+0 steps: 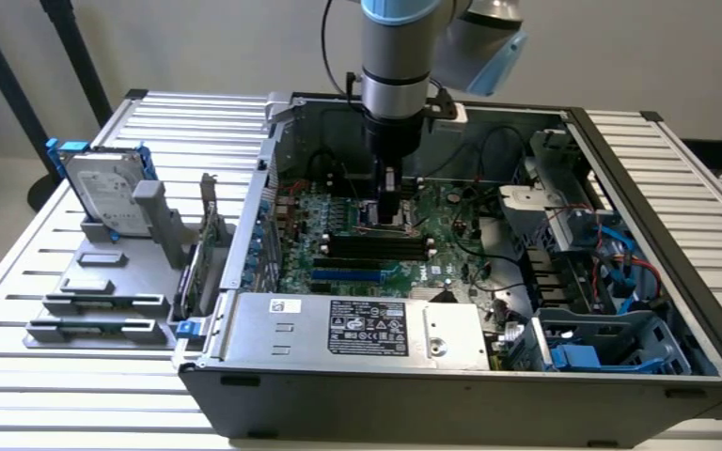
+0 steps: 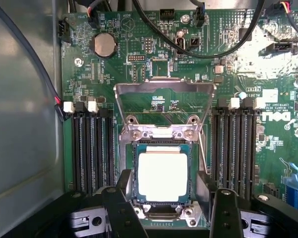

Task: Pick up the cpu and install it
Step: 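Place the cpu into insertion slot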

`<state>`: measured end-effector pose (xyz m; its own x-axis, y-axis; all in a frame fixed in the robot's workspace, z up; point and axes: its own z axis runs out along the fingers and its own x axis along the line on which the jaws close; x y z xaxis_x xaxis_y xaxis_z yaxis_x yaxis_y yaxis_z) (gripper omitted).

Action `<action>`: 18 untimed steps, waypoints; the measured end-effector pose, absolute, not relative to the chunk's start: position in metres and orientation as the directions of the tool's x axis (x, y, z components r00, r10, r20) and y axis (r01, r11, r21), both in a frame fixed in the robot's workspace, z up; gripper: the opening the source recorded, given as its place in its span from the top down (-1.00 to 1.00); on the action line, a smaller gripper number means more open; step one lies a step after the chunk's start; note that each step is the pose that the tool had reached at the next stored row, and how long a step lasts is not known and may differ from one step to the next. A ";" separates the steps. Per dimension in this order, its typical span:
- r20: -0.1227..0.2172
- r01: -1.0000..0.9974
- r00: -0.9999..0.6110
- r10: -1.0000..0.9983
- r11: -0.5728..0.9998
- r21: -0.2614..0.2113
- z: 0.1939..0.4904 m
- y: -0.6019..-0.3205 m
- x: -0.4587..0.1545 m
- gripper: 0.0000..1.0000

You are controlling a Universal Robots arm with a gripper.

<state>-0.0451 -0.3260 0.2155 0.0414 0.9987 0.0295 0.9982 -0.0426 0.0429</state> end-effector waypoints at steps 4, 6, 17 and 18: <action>0.030 0.998 0.042 0.999 -0.044 0.043 0.218 -0.326 -0.046 -0.25; 0.030 0.998 0.042 0.999 -0.044 0.043 0.218 -0.326 -0.046 -0.25; 0.027 0.998 0.043 0.999 -0.044 0.043 0.212 -0.323 -0.046 -0.25; 0.025 0.998 0.043 0.999 -0.044 0.043 0.212 -0.323 -0.046 -0.25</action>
